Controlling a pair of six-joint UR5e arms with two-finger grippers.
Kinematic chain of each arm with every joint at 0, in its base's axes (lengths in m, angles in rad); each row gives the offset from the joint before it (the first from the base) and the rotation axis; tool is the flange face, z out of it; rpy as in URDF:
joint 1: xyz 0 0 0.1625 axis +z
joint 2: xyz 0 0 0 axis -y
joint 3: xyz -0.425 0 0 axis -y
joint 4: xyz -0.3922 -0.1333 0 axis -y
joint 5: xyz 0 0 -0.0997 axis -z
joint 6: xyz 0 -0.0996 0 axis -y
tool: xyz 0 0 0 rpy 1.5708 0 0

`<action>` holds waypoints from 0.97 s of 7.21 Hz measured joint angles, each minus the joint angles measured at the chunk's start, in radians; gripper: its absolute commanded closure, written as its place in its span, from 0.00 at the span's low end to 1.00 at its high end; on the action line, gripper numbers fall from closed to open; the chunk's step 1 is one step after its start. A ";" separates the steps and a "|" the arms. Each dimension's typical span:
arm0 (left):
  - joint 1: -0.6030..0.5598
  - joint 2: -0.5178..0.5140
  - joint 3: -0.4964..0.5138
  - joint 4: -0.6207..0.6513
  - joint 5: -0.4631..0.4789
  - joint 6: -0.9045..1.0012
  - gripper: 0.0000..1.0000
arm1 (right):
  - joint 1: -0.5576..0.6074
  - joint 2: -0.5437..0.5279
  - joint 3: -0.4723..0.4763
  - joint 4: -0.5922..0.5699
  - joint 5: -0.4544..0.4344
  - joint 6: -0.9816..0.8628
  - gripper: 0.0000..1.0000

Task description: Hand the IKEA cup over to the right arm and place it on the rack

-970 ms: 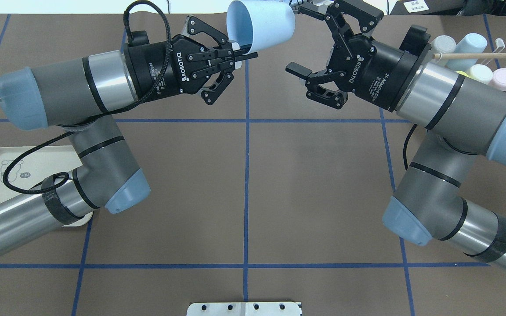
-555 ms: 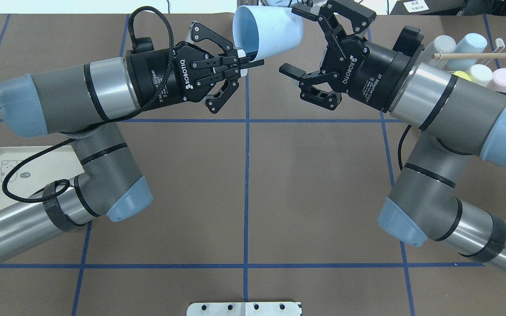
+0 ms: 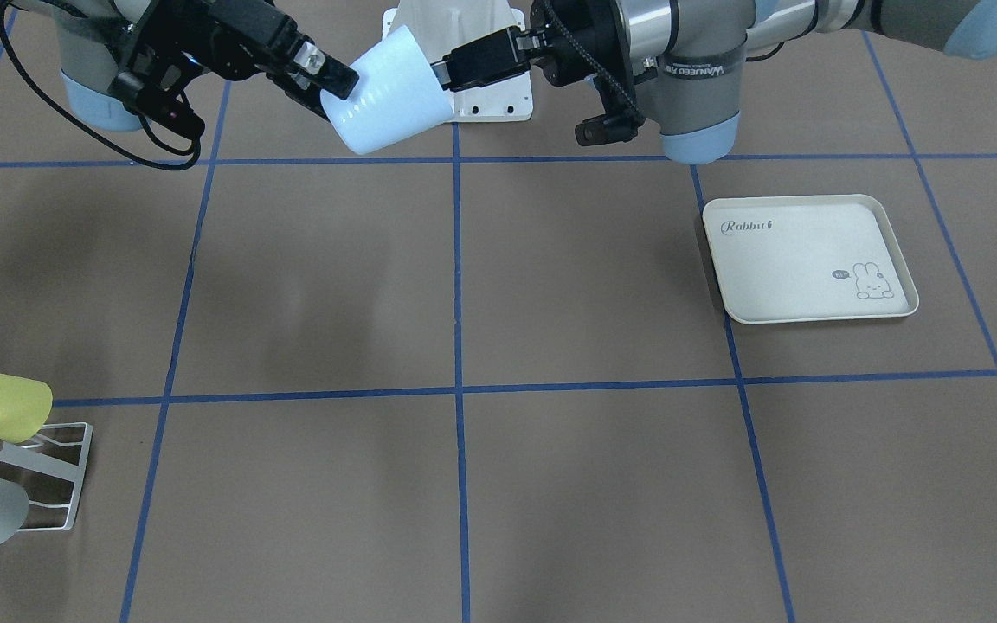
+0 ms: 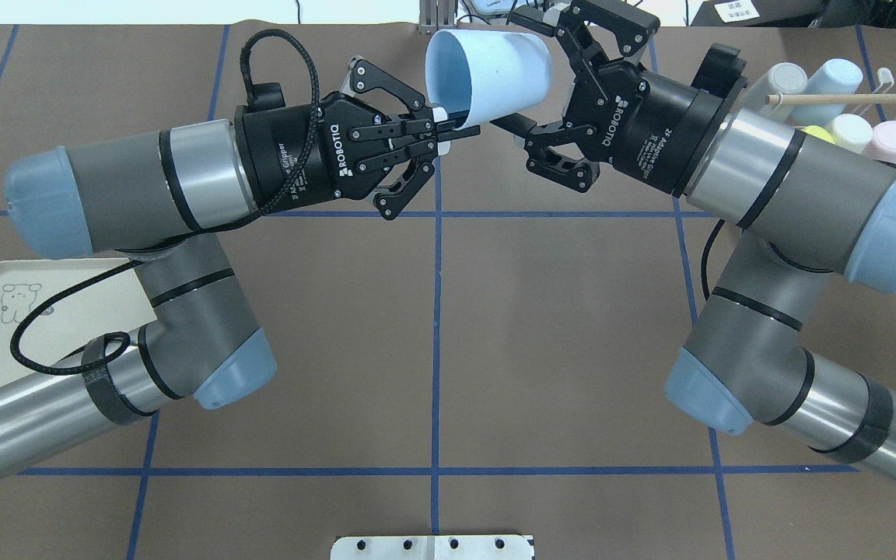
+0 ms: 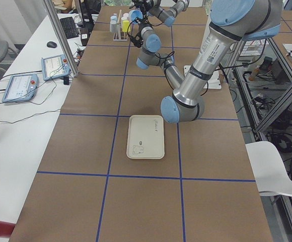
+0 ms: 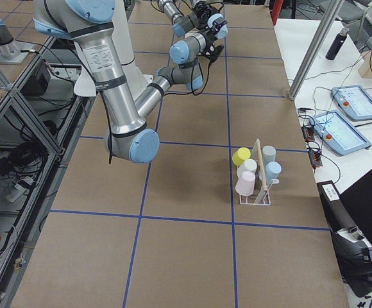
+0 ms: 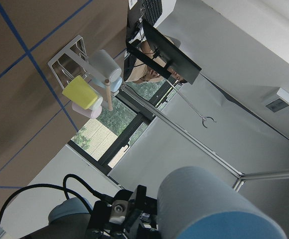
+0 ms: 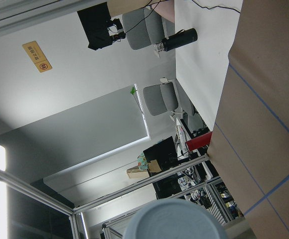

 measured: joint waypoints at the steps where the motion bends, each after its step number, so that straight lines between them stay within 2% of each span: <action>1: 0.003 0.000 -0.003 0.000 0.001 0.000 0.37 | 0.000 0.000 0.000 0.000 0.000 0.000 0.79; 2: 0.004 0.001 -0.005 0.001 0.000 0.000 0.00 | 0.000 0.001 0.000 0.000 0.000 0.001 0.89; 5: -0.006 0.012 -0.012 0.006 -0.016 0.010 0.00 | 0.010 -0.003 0.003 0.004 0.001 -0.011 0.90; 7: -0.085 0.091 -0.025 0.008 -0.114 0.099 0.00 | 0.076 -0.044 0.003 -0.009 0.007 -0.119 0.88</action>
